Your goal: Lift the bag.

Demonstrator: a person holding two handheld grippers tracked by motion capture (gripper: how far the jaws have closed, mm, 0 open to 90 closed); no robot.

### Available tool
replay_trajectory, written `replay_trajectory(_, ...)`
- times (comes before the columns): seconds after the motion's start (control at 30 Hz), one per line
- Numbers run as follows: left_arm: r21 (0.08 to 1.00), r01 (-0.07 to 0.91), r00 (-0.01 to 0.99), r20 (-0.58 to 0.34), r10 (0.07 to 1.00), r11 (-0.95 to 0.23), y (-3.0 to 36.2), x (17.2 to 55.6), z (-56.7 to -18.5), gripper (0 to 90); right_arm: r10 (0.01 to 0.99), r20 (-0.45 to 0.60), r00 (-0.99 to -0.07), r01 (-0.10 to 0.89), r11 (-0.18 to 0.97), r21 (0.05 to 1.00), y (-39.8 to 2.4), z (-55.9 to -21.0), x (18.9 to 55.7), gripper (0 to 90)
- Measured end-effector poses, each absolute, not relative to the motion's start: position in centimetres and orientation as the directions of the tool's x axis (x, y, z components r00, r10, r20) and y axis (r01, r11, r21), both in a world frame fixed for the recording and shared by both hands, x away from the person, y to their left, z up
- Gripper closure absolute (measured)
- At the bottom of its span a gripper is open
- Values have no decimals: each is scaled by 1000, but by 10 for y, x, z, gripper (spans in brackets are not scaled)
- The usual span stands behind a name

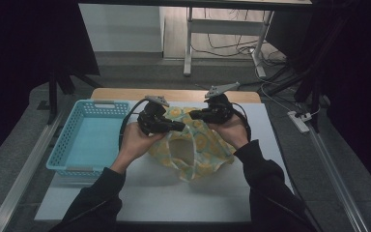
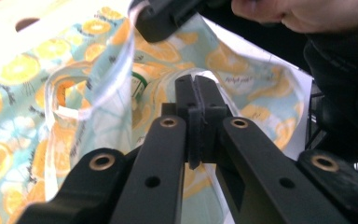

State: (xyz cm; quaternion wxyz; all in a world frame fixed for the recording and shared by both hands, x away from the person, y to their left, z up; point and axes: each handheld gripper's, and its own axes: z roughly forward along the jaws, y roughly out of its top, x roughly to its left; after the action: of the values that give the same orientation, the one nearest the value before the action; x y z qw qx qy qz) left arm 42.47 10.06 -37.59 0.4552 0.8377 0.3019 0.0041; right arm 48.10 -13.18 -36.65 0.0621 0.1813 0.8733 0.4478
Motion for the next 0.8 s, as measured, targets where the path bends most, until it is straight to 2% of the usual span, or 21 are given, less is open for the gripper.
replay_trajectory(0.8,841,399,832,-163,531,-367,101,438,-294,900,349,11,-937,192,490,850,-134,-302,469,900)
